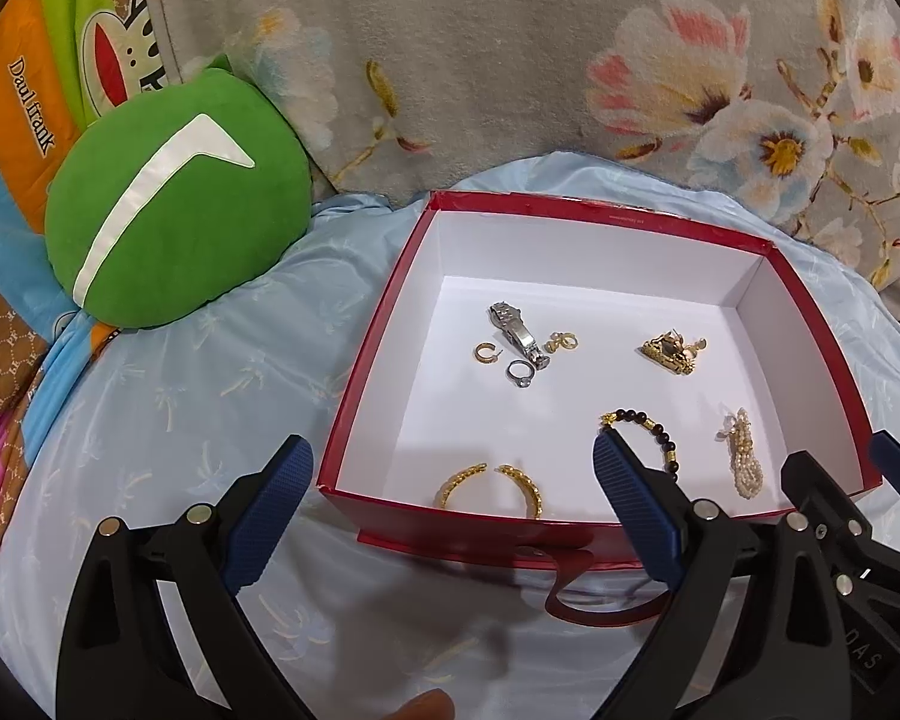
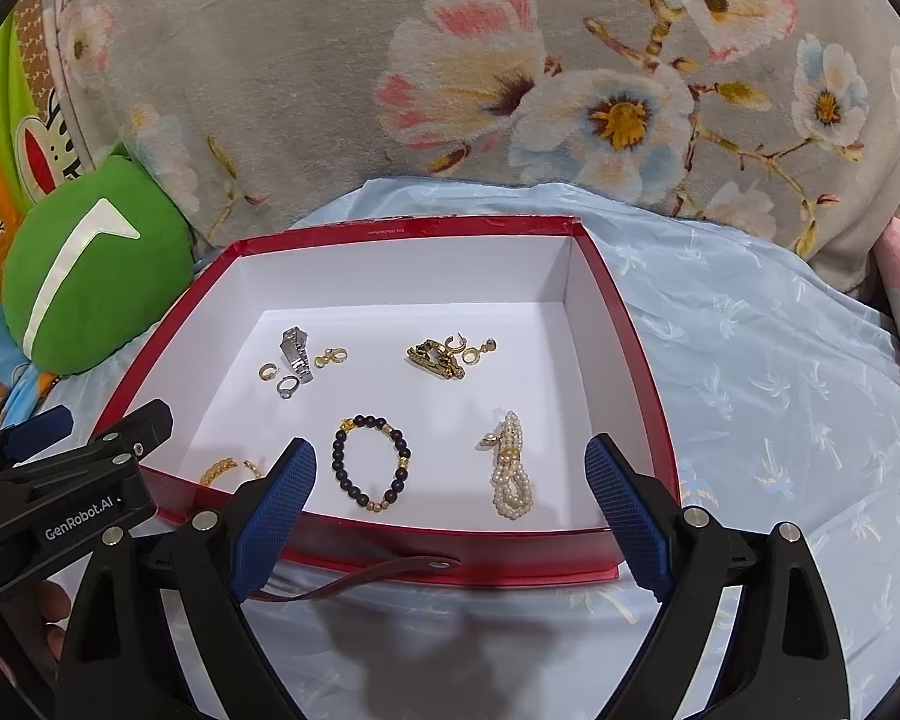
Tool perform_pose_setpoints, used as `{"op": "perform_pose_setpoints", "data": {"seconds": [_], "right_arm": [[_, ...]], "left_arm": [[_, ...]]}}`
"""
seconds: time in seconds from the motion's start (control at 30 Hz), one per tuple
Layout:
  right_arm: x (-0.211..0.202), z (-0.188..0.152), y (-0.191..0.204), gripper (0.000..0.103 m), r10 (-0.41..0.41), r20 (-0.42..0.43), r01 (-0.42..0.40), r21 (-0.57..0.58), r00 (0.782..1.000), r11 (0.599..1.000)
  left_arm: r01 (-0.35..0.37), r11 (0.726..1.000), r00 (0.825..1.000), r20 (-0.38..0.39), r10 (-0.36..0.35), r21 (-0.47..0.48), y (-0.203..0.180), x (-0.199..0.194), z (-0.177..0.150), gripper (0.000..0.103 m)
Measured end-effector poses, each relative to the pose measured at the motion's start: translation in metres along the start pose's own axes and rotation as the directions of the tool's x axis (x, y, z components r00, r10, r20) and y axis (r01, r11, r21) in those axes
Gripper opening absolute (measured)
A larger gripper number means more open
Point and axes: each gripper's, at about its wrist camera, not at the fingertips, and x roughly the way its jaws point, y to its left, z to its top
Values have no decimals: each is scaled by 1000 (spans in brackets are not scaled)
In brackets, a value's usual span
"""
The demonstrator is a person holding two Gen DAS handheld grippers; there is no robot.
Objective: Organize jewelry
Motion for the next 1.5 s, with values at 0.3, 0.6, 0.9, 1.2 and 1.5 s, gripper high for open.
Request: {"op": "perform_pose_setpoints", "data": {"seconds": [0.3, 0.6, 0.9, 1.2, 1.5], "right_arm": [[0, 0, 1, 89, -1, 1, 1, 0, 1000, 1000], [1, 1, 1, 89, -1, -1, 1, -2, 1000, 1000], [2, 0, 1, 89, -3, -4, 3, 4, 1000, 1000], [4, -1, 1, 89, -1, -5, 1, 1, 1000, 1000], [4, 0, 1, 89, -2, -2, 2, -4, 1000, 1000]], "left_arm": [[-1, 1000, 1000, 0, 1, 2, 0, 0, 0, 92], [-2, 1000, 1000, -1, 2, 6, 0, 1, -1, 92], [-12, 1000, 1000, -9, 12, 9, -4, 6, -4, 92], [-12, 1000, 1000, -15, 13, 16, -6, 7, -4, 92], [-16, 1000, 1000, -14, 16, 25, -10, 6, -5, 92]]}}
